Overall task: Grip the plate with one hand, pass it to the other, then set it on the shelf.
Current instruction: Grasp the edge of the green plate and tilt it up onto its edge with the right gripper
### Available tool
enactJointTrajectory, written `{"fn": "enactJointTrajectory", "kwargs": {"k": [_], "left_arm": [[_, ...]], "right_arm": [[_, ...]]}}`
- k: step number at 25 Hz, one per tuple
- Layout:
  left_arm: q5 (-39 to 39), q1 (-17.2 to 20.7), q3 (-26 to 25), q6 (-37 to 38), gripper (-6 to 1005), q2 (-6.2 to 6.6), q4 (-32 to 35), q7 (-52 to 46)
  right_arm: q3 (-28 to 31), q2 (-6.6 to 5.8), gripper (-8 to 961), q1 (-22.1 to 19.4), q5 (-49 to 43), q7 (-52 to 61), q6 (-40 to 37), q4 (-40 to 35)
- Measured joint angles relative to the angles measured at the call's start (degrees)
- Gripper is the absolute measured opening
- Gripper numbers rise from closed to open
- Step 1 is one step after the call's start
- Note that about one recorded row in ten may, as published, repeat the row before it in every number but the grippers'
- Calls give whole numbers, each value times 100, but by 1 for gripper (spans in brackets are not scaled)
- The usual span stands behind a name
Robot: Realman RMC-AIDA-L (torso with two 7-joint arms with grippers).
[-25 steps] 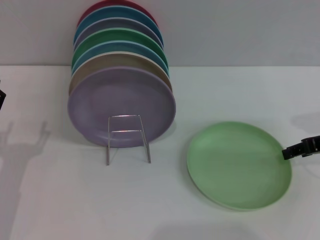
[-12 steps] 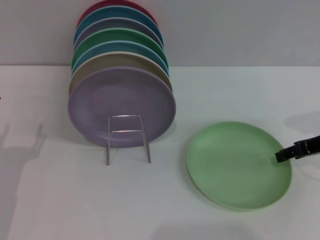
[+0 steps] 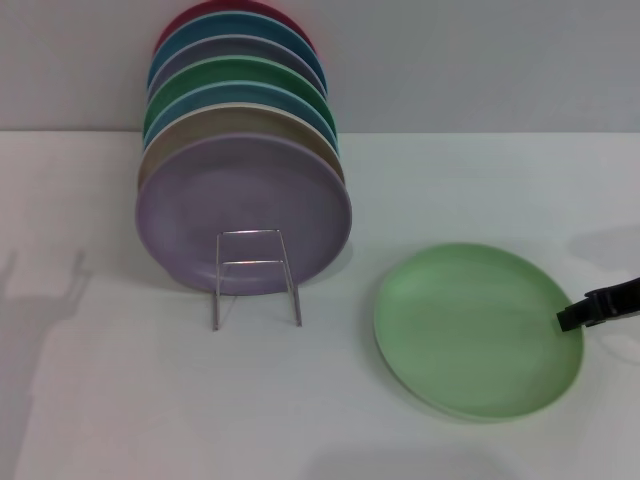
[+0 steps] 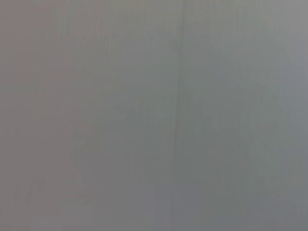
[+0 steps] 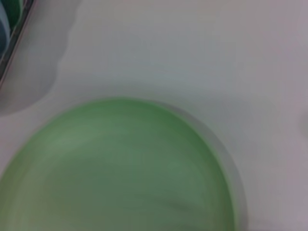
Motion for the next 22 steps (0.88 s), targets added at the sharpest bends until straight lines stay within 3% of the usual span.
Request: {"fn": "enactJointTrajectory", "kwargs": {"k": [7,22], "left_arm": [[14,-4,0,41,857,0,0,0],[9,3,0,50,857,0,0,0]], "right_arm": [[0,6,326,24,-54,16,-58,-67],[-120,41,160,109,-173,27,-103,-165]]}}
